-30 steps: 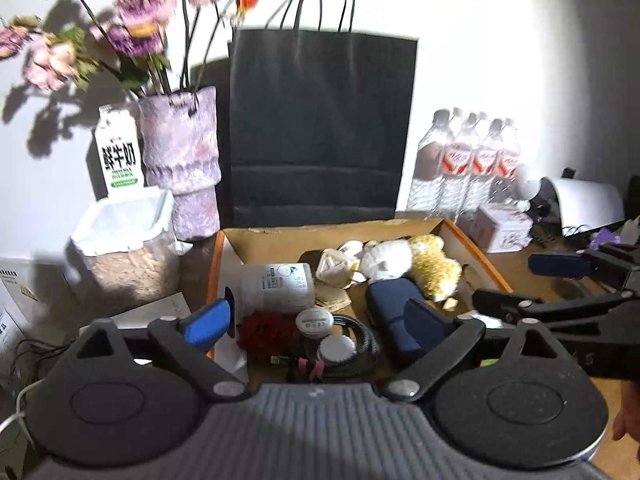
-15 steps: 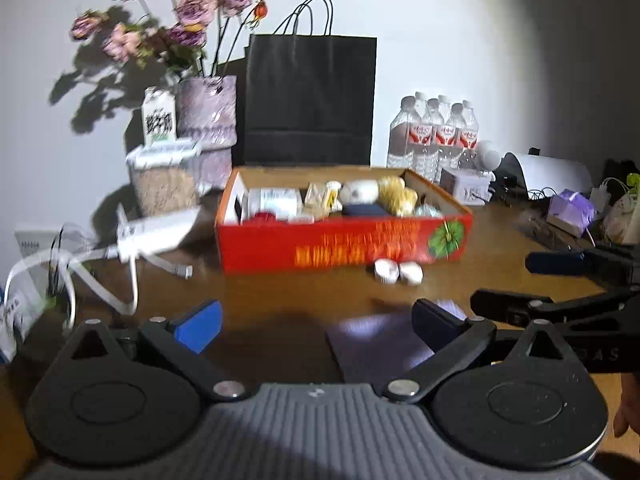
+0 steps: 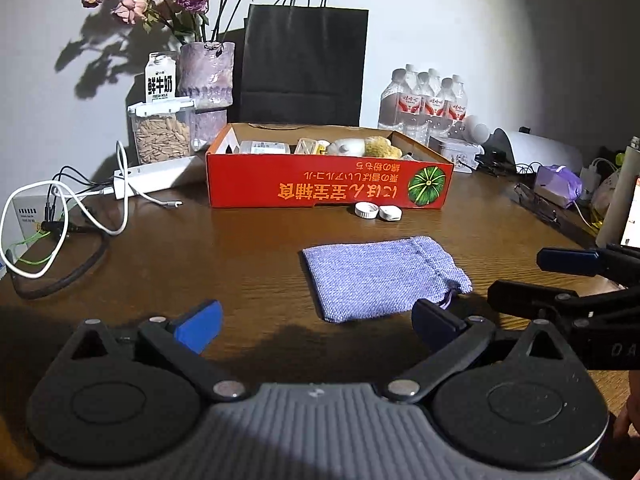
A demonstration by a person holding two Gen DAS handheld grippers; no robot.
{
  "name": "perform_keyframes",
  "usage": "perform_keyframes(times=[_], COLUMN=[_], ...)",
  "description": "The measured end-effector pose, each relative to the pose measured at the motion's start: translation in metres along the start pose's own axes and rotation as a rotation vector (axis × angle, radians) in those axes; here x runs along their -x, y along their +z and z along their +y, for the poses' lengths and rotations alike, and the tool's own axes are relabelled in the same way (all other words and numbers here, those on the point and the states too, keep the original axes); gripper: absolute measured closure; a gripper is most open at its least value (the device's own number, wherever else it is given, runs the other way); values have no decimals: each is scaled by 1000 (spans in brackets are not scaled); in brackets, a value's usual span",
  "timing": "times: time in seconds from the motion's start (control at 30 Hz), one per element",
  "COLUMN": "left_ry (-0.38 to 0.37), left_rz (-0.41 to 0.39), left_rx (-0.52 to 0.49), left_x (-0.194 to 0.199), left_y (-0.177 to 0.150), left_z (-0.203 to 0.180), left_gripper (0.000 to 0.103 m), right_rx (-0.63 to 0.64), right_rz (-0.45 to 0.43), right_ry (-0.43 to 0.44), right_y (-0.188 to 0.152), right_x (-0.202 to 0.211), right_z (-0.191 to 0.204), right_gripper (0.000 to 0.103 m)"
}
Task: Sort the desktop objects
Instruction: 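Withdraw both tools from the box back over the table, then grasp a white round cap with the left tool while the right tool grasps the other cap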
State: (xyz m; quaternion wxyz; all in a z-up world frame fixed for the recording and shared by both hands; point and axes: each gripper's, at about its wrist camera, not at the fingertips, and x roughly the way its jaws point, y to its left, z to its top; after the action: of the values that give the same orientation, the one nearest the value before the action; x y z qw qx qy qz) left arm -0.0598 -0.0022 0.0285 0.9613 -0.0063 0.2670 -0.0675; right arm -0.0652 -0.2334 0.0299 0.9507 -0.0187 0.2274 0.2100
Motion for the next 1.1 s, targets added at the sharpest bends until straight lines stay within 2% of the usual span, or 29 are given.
perform_keyframes(times=[0.2,0.37,0.43,0.57,0.63,0.77,0.9,1.1], left_ry=[-2,11,10,18,30,48,81,107], left_rz=[-20,-59,-58,-35,-33,-10,7,20], left_rx=[-34,-62,-54,-58,-55,-25,-36,-42], left_x=[-15,-30,-35,-45,-50,-58,-61,-66], left_y=[14,37,42,44,44,47,49,53], left_z=[-5,-12,-13,-20,-22,-26,-28,-31], left_gripper=[0,0,0,0,0,0,0,0], right_rx=[60,102,199,347,420,454,472,513], right_rz=[-10,-69,-101,-162,-210,-224,-195,-191], right_ry=[-15,11,-28,-143,-246,-379,-405,-430], right_y=[11,23,26,33,35,34,24,17], right_x=[-11,-9,0,17,17,3,-12,-21], right_z=[-12,-46,-64,-103,-121,-160,-181,-187], right_gripper=[22,21,20,7,4,4,4,4])
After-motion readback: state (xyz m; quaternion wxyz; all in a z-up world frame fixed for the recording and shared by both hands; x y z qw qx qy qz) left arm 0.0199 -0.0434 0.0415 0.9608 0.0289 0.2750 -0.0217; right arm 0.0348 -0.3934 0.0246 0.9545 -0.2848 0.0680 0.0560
